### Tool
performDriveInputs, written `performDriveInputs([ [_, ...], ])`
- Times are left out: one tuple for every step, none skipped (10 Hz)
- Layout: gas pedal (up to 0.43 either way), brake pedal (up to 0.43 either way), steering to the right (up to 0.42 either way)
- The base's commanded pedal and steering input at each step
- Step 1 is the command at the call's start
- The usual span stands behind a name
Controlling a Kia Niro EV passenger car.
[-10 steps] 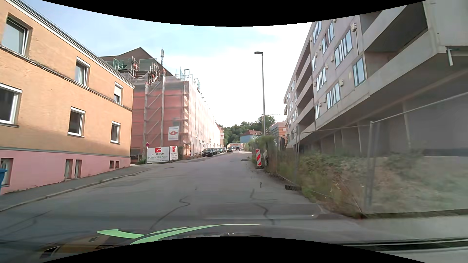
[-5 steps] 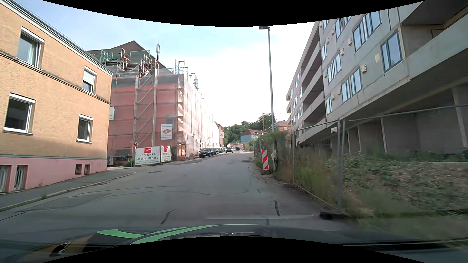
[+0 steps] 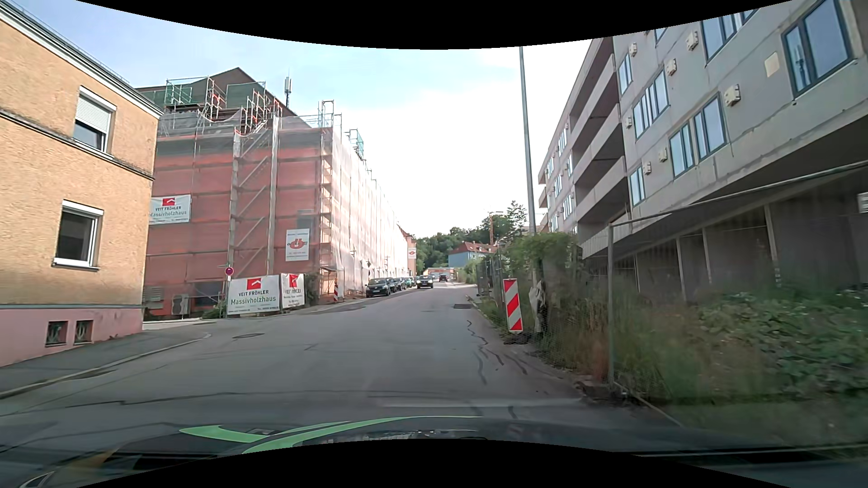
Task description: Follow the waypoints while adhering to traffic rules and regulations
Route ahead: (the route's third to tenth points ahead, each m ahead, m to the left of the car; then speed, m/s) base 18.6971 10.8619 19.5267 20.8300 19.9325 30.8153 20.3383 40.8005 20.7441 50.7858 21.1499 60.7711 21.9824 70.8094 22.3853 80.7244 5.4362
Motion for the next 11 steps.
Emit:
performDriveInputs([
  [0.000,0.110,-0.010],
  [0.000,0.128,-0.010],
  [0.000,0.140,-0.010],
  [0.000,0.146,-0.010],
  [0.000,0.146,-0.009],
  [0.000,0.134,-0.006],
  [0.000,0.098,-0.005],
  [0.000,0.055,-0.005],
  [0.000,0.000,-0.005],
  [0.000,0.000,-0.005],
  [0.000,0.000,-0.004],
])
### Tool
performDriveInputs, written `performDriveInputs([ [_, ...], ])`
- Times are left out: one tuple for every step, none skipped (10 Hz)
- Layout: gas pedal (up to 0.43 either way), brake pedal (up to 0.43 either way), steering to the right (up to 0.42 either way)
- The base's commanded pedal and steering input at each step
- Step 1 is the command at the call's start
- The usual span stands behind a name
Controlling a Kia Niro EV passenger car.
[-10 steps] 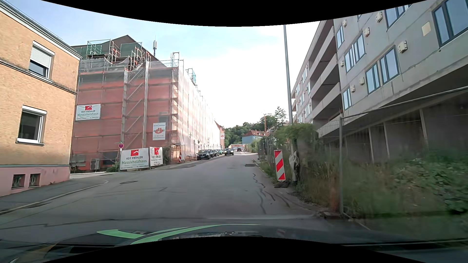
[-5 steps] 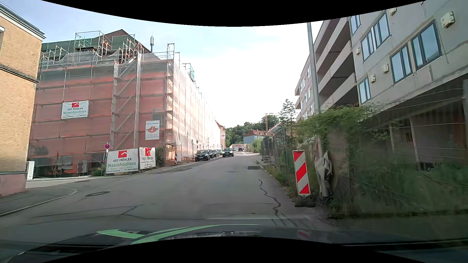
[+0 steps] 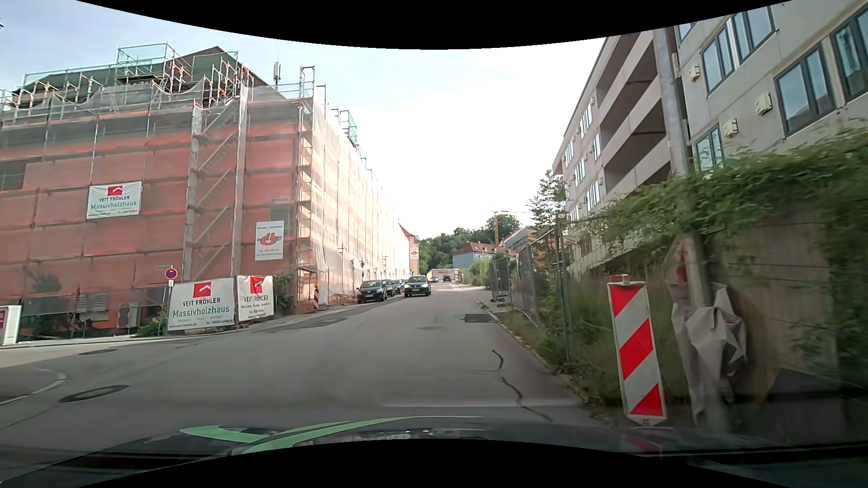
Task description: Follow the waypoints while adhering to traffic rules and regulations
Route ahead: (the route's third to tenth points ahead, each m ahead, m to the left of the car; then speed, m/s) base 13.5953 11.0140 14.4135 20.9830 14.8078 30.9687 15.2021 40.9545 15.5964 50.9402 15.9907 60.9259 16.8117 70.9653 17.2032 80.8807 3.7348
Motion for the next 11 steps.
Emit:
performDriveInputs([
  [0.020,0.000,-0.002],
  [0.039,0.000,-0.002],
  [0.059,0.000,-0.001],
  [0.067,0.000,-0.001],
  [0.067,0.000,-0.001],
  [0.047,0.000,-0.001],
  [0.008,0.000,0.000],
  [0.000,0.000,0.000],
  [0.000,0.000,0.000],
  [0.000,0.000,0.000],
  [0.000,0.000,0.000],
])
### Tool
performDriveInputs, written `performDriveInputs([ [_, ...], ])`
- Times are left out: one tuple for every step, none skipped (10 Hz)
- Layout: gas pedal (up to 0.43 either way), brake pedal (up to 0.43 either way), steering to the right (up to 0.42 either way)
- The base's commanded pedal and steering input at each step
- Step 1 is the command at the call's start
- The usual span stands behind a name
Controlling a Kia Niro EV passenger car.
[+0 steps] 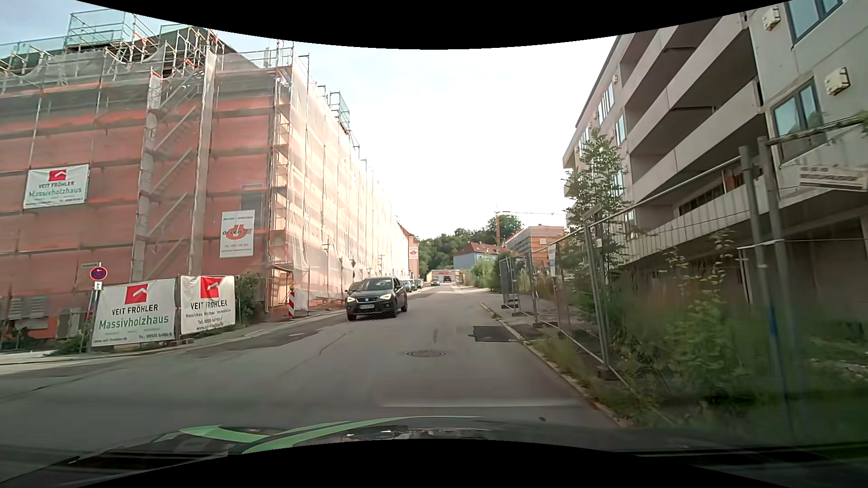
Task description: Follow the waypoints while adhering to traffic rules and regulations
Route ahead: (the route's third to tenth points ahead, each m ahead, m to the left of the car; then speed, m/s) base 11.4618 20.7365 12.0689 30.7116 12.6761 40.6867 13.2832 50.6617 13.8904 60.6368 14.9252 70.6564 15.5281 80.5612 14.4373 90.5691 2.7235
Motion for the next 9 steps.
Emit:
performDriveInputs([
  [0.000,0.000,0.000],
  [0.000,0.000,0.000],
  [0.000,0.000,0.000],
  [0.000,0.000,0.000],
  [0.000,0.000,0.000],
  [0.000,0.000,0.000],
  [0.000,0.000,0.000],
  [0.000,0.000,0.000],
  [0.000,0.000,0.000],
])
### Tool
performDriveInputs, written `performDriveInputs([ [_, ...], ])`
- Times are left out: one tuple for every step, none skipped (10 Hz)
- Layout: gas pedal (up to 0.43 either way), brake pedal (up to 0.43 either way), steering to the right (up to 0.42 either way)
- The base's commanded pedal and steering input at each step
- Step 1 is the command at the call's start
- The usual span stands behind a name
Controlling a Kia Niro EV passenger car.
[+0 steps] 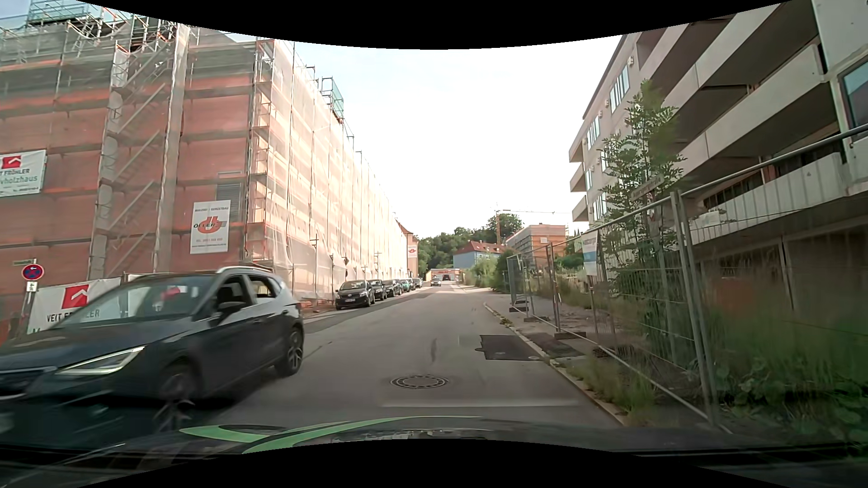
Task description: Follow the waypoints while adhering to traffic rules and regulations
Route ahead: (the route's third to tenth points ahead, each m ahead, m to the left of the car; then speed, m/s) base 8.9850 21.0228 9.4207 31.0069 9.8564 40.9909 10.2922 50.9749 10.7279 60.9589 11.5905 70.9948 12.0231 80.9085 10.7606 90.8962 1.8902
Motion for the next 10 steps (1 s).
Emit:
performDriveInputs([
  [0.000,0.000,0.000],
  [0.000,0.000,0.000],
  [0.000,0.000,0.000],
  [0.000,0.000,0.000],
  [0.000,0.000,0.000],
  [0.000,0.000,0.000],
  [0.000,0.000,0.000],
  [0.000,0.000,0.000],
  [0.000,0.000,0.000],
  [0.000,0.000,0.000],
])
